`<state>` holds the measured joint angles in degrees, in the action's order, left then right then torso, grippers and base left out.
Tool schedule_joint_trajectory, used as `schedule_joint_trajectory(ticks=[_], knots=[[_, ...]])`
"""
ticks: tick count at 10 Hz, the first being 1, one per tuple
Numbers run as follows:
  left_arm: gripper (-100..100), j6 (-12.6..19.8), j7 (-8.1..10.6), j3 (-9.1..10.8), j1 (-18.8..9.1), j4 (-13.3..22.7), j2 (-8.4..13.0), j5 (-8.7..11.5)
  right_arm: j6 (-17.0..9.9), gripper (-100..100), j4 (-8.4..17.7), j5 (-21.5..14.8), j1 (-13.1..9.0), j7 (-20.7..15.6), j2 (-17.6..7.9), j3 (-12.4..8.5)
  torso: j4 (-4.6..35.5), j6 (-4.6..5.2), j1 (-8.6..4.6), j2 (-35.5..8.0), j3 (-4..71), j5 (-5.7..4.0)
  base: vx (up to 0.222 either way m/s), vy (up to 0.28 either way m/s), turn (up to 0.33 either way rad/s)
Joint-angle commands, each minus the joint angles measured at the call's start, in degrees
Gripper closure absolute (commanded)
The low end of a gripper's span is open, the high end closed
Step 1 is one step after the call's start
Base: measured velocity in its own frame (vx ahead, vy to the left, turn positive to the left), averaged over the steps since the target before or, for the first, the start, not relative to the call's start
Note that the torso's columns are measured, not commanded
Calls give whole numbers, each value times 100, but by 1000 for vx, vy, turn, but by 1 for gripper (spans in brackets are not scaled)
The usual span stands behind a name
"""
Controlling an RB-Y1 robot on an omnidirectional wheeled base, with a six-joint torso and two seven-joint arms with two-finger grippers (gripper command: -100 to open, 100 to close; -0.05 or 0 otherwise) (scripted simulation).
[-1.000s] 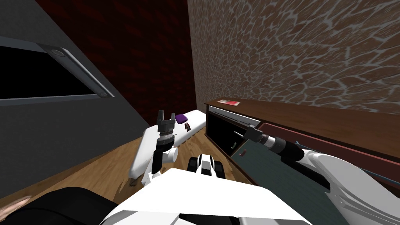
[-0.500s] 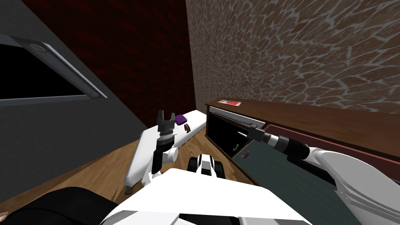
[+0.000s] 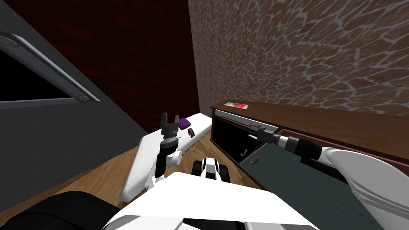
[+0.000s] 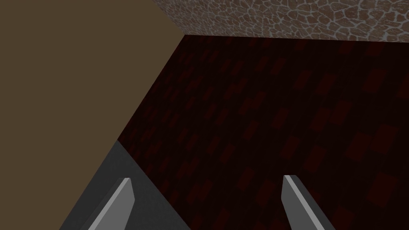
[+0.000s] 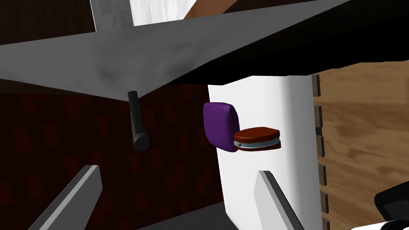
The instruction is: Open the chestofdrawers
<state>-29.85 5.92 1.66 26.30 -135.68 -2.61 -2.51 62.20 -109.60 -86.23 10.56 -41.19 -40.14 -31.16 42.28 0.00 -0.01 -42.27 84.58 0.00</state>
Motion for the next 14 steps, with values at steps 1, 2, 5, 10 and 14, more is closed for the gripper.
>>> schedule_joint_trajectory(ticks=[1, 2, 5, 10, 14], knots=[[0, 0, 0, 0, 0, 0, 0, 0, 147, -100, 75, -382, -81, -210, -192, -166, 0, -1, 2, 0, 0, 1, 67, 82, -51], [0, 0, 0, 0, 0, 0, 0, 0, 180, -100, 96, -485, -105, -266, -240, -201, 1, -1, 6, -2, -1, 1, 60, 73, -33], [0, 0, 0, 0, -1, 0, 0, 0, 194, -100, 87, -566, -134, -260, -282, -210, 3, -1, -12, -12, -8, -4, 28, 30, -16], [0, 1, 0, -1, -2, 1, -1, 0, 259, 100, -30, -523, -117, -194, -316, -234, -22, 15, -24, 1, -4, -25, -89, 81, -25], [0, 0, 0, 0, -1, 0, 1, 0, 404, -100, -90, -394, -261, 115, -612, -394, -6, 4, -30, 26, 18, -6, -53, 63, -13]])
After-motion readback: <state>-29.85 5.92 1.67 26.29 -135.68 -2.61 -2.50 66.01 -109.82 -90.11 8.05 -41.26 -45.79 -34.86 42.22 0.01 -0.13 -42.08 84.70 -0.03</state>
